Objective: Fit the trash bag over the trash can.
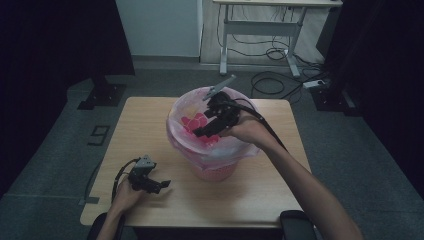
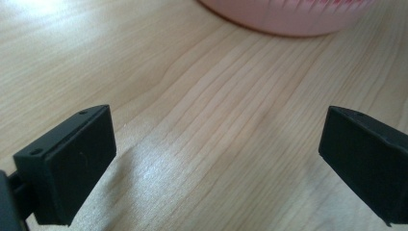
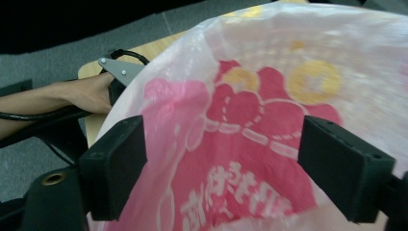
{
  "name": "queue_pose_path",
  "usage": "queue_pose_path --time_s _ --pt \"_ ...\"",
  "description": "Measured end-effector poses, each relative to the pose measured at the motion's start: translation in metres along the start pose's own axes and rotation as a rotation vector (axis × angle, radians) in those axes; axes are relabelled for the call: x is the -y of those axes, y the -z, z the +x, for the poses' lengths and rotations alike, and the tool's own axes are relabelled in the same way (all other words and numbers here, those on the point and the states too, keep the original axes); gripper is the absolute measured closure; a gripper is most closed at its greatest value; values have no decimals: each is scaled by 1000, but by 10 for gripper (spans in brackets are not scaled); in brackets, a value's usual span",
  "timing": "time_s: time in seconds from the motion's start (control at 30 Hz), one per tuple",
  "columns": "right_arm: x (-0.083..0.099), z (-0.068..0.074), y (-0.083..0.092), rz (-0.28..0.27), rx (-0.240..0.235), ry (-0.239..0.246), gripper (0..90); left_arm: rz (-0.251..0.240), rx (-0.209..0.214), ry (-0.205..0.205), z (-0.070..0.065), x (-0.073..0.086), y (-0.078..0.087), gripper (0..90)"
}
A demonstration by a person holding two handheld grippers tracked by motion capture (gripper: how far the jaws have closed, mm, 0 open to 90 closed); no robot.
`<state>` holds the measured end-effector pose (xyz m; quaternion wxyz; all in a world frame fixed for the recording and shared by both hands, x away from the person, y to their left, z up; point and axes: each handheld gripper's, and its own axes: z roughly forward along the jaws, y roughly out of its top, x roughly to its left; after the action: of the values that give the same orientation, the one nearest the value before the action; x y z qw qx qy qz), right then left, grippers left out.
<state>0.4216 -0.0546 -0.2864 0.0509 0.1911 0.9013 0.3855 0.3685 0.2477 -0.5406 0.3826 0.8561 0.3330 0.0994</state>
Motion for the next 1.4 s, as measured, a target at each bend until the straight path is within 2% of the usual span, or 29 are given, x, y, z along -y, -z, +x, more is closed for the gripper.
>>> queue_pose_path --time_s 0.1,0.23,0.33,0.47,0.6,0.73,0.8,0.9,0.97,1.0,1.07,1.17,1.27,1.4 --pt "-5 2 -24 38 9 9 143 23 -11 -13 0 1 -3 0" --pt "-4 1 -55 76 27 -9 142 46 -14 -21 -1 2 -6 0" --pt "-2 -3 -74 118 47 -19 152 64 -17 -32 -2 2 -7 0" --pt "4 -13 -93 203 68 -33 150 77 -22 -47 -4 2 -9 0" --pt "1 -13 -85 179 81 -16 151 78 -22 -42 -4 2 -9 0" --pt "-4 -13 -56 122 80 -13 145 80 -29 -42 -4 2 -9 0" --pt "-6 -19 -38 106 78 -8 140 83 -37 -46 -5 2 -10 0" --pt "-4 -31 -23 95 122 -39 141 87 -47 -56 -6 2 -10 0" --pt "0 -45 -18 109 177 -38 138 89 -50 -58 -6 1 -10 0" --pt "4 -55 -18 118 231 -41 139 88 -49 -57 -6 2 -10 0" --pt "10 -68 -22 126 264 -77 140 91 -49 -59 -6 1 -10 0" --pt "20 -80 -39 160 266 -110 138 91 -49 -58 -6 1 -10 0" --pt "25 -86 -60 218 275 -106 136 91 -50 -59 -6 1 -10 0" --pt "28 -89 -76 244 267 -119 136 91 -50 -59 -6 1 -10 0"
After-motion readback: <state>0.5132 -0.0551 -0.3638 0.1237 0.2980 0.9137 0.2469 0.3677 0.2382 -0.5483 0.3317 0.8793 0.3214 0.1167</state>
